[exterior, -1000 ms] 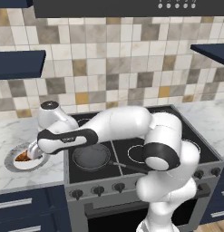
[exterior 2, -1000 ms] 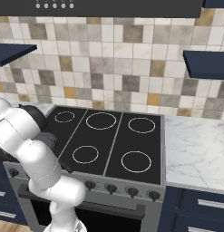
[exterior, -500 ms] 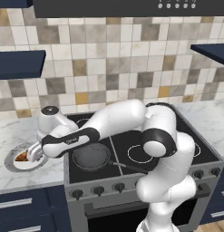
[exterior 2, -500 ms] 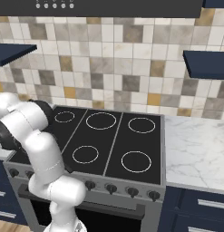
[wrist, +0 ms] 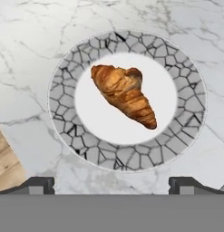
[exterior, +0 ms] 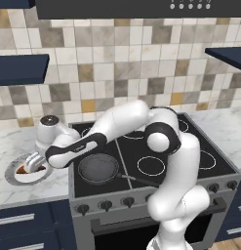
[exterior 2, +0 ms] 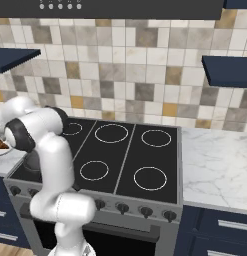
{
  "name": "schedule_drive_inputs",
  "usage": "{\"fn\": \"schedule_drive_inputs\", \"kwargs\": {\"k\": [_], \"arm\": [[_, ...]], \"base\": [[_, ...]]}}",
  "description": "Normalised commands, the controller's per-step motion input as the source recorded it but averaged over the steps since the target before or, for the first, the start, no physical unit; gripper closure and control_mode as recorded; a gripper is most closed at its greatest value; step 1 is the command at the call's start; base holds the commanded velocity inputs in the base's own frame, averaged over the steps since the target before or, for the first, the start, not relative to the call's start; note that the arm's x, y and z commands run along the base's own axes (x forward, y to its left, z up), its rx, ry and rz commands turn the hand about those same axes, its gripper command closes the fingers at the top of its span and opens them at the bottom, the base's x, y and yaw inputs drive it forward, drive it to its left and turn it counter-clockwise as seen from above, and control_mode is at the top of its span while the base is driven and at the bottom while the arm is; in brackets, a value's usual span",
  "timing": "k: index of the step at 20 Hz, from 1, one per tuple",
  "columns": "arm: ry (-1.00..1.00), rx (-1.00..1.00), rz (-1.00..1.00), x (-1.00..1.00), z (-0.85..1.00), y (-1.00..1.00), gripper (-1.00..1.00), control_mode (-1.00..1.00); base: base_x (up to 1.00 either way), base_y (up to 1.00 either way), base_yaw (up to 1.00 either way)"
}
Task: Pick the croissant and place it on the pan. Then turn on the stove to warm the croissant.
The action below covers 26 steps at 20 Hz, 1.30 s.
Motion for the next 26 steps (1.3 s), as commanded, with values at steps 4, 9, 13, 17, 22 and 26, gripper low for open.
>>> {"fn": "schedule_drive_inputs", "kwargs": {"k": [4, 9, 13, 17, 22, 26], "arm": [[0.0, -0.02, -0.02, 0.23, -0.09, 0.36, -1.0, -1.0], [0.0, 0.0, -0.01, 0.23, -0.07, 0.16, -1.0, -1.0], [0.0, 0.0, 0.0, 0.18, -0.06, 0.0, -1.0, -1.0], [0.0, 0.0, 0.0, 0.13, -0.06, -0.01, -1.0, -1.0], [0.0, 0.0, 0.0, 0.09, -0.13, 0.0, -1.0, -1.0], [0.0, 0.0, 0.0, 0.07, -0.18, 0.0, -1.0, -1.0]], "base": [[0.0, 0.0, 0.0], [0.0, 0.0, 0.0], [0.0, 0.0, 0.0], [0.0, 0.0, 0.0], [0.0, 0.0, 0.0], [0.0, 0.0, 0.0]]}}
